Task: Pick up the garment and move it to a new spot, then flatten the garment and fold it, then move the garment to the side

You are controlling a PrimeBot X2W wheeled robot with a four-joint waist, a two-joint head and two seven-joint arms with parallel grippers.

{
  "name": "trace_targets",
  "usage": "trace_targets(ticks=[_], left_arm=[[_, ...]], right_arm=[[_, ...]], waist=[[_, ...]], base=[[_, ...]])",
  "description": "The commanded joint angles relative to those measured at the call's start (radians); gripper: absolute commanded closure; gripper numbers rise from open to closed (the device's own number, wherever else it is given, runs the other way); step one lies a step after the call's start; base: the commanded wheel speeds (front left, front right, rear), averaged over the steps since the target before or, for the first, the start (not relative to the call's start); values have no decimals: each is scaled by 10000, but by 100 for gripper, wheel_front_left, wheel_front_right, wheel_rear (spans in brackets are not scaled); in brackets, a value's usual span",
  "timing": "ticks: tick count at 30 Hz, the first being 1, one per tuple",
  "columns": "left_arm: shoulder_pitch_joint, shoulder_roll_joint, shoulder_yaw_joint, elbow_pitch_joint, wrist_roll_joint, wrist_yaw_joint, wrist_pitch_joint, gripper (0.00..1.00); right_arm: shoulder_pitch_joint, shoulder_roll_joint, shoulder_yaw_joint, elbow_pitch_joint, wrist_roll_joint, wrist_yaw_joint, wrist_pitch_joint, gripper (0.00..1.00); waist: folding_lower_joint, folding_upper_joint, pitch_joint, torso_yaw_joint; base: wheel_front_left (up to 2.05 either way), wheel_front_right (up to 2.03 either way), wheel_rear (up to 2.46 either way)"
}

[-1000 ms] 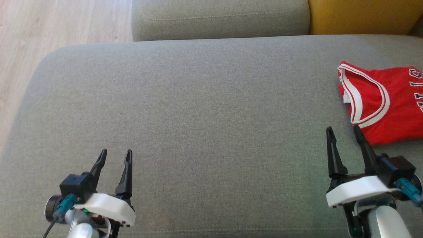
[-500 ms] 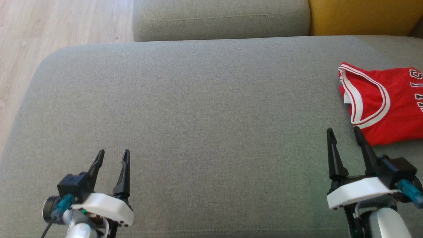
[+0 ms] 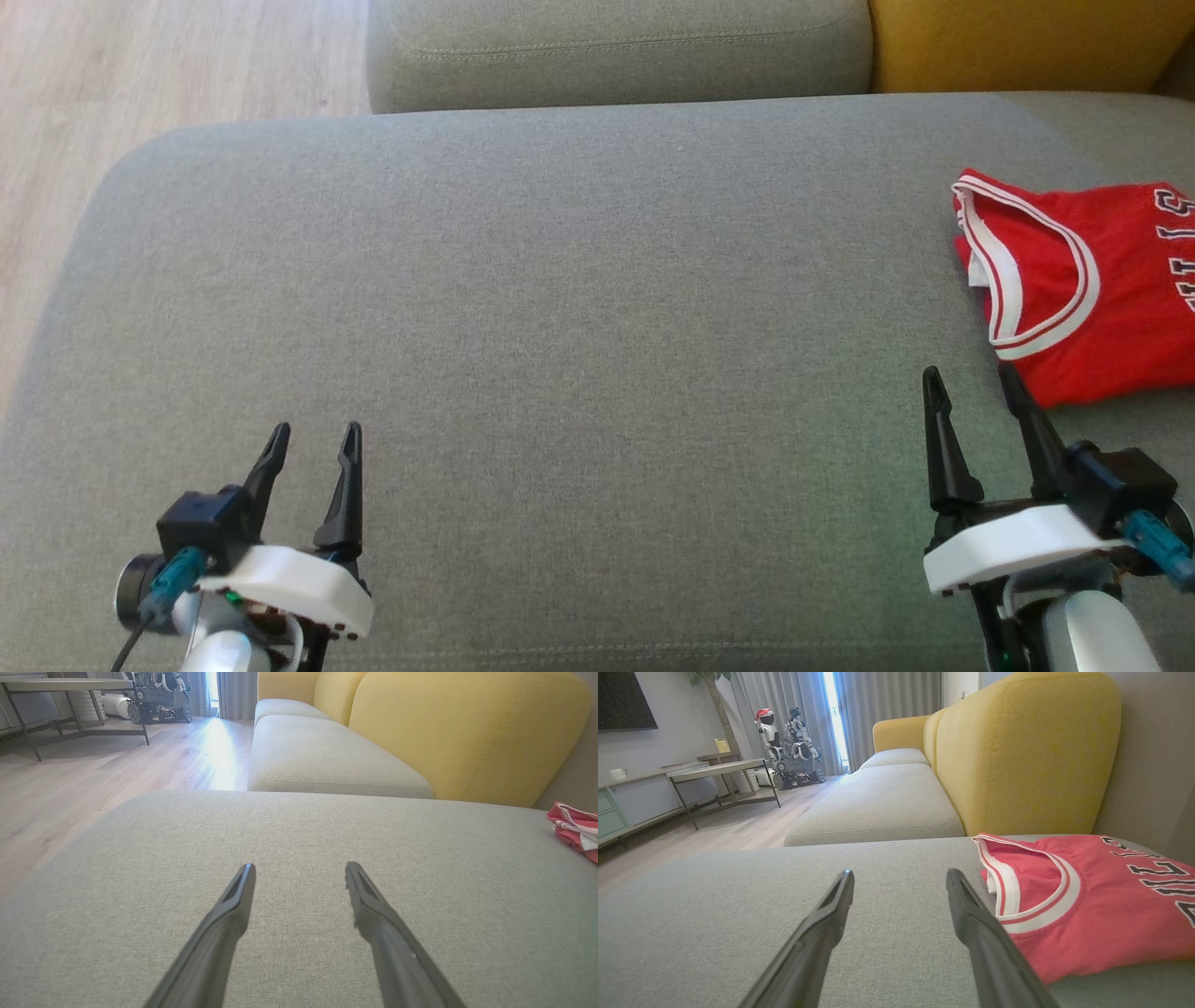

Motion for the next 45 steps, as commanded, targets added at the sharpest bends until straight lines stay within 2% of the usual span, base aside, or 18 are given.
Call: trace_targets(ticks=[1,15,16,19,45], left_arm=[[-382,223,382,-275,-39,60,-82,0],[-397,241,295,-271,-123,154,-39,0],[1,29,-51,-2,-99,112,11,100],[132,-113,-84,424,-125,107,34,100],[-76,-414,676,302,-2766,-256,785,100]], right_arm=[[-342,-26,243,-371,-46,33,-43,0],[-370,-26,242,-347,-30,33,-47,0],[-2,0,1,3,5,0,-5,100],[92,10,13,476,29,0,-2,100],[-169,-115,-65,662,3240,7,308,100]], waist=[[0,0,5,4],[0,0,24,44],[0,0,23,44],[0,0,23,44],[0,0,-49,16]], base=[[0,0,0],[0,0,0],[0,0,0],[0,0,0],[0,0,0]])
